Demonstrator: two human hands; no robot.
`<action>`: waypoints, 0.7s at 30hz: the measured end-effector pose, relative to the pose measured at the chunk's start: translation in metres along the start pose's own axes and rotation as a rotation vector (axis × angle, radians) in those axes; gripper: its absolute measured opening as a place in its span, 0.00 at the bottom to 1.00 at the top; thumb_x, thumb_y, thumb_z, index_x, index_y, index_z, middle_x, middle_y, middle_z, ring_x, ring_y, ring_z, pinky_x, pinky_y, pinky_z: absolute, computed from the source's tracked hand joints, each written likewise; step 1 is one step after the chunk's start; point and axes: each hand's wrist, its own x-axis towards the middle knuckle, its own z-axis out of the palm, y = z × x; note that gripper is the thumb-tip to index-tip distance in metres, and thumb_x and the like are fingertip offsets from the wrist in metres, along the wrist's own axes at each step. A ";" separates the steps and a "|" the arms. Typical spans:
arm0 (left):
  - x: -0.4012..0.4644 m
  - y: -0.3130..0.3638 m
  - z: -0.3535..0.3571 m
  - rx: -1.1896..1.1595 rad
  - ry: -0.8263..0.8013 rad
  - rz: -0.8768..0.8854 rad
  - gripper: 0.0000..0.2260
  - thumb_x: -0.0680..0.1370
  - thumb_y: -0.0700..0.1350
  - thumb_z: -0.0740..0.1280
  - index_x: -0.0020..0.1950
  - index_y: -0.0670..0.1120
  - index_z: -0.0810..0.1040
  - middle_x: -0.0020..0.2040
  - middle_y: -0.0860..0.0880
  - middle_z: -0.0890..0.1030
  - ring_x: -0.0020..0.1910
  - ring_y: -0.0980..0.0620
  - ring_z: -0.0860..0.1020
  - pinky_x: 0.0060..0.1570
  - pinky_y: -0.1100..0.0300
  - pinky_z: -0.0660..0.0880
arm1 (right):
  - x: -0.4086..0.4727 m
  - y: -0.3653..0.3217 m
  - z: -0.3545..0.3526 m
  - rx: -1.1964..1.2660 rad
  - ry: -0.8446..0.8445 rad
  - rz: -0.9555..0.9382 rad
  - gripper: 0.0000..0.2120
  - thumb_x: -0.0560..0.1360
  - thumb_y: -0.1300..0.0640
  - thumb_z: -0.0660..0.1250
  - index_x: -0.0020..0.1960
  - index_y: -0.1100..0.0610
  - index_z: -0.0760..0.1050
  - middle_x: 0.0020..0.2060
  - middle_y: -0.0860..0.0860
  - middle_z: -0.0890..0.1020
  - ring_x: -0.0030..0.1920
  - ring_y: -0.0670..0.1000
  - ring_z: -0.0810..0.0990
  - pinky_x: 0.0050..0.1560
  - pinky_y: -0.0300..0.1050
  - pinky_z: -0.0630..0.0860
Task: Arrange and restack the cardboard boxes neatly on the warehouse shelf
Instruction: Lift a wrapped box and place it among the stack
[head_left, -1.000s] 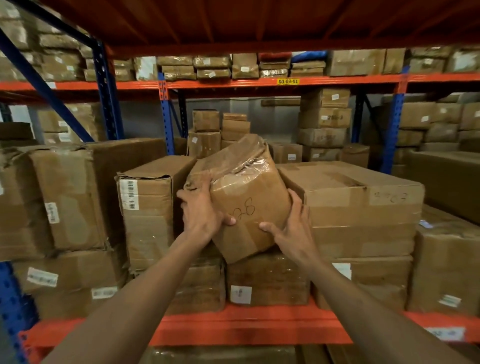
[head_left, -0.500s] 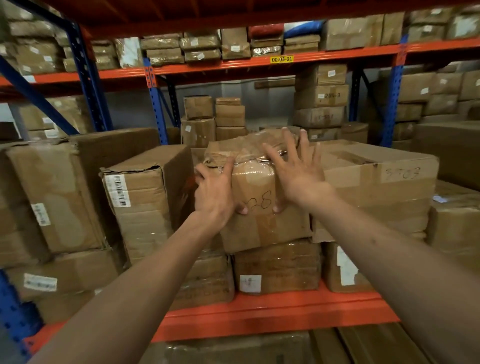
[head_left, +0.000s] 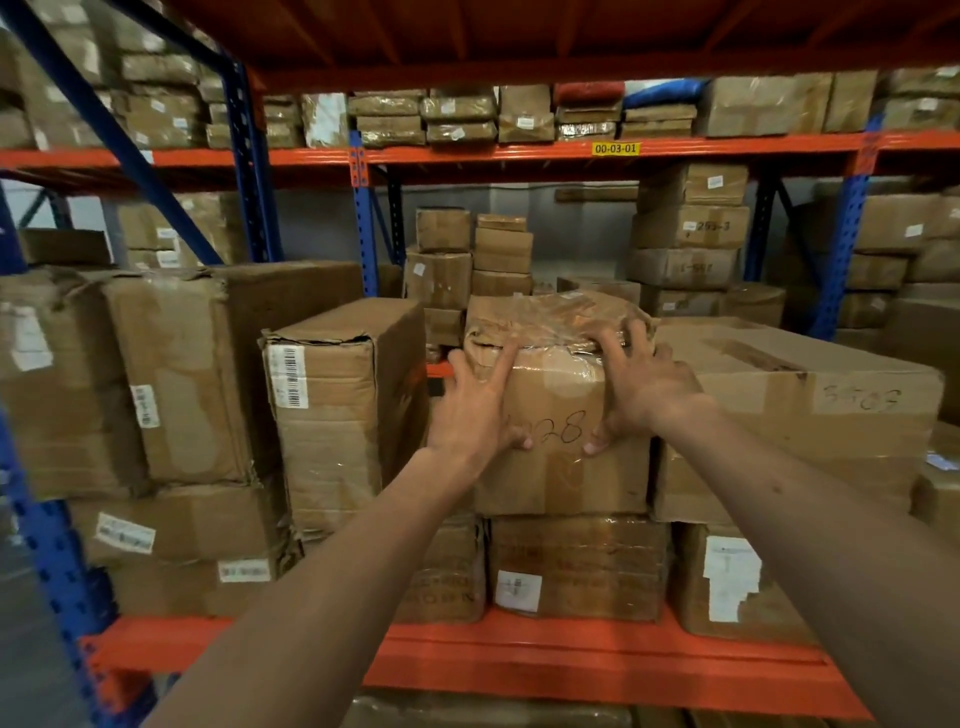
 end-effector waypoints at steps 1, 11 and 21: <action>-0.007 -0.006 0.002 0.000 0.019 0.004 0.56 0.68 0.56 0.78 0.78 0.61 0.37 0.73 0.38 0.55 0.67 0.36 0.68 0.60 0.43 0.73 | 0.000 -0.001 -0.001 -0.012 -0.015 -0.002 0.65 0.53 0.41 0.85 0.78 0.44 0.47 0.78 0.56 0.50 0.73 0.66 0.62 0.66 0.65 0.70; -0.061 -0.073 -0.011 0.063 0.569 -0.175 0.55 0.66 0.61 0.77 0.80 0.41 0.50 0.75 0.33 0.56 0.72 0.36 0.58 0.71 0.46 0.59 | 0.008 -0.054 -0.053 -0.079 0.046 -0.172 0.59 0.66 0.46 0.80 0.81 0.45 0.41 0.80 0.59 0.38 0.76 0.69 0.33 0.74 0.72 0.38; -0.070 -0.127 -0.020 -0.274 0.198 -0.718 0.68 0.60 0.65 0.79 0.78 0.43 0.33 0.74 0.31 0.56 0.72 0.32 0.59 0.70 0.39 0.61 | -0.010 -0.200 -0.079 -0.052 0.050 -0.672 0.54 0.64 0.54 0.82 0.80 0.44 0.52 0.80 0.57 0.44 0.78 0.67 0.46 0.75 0.71 0.51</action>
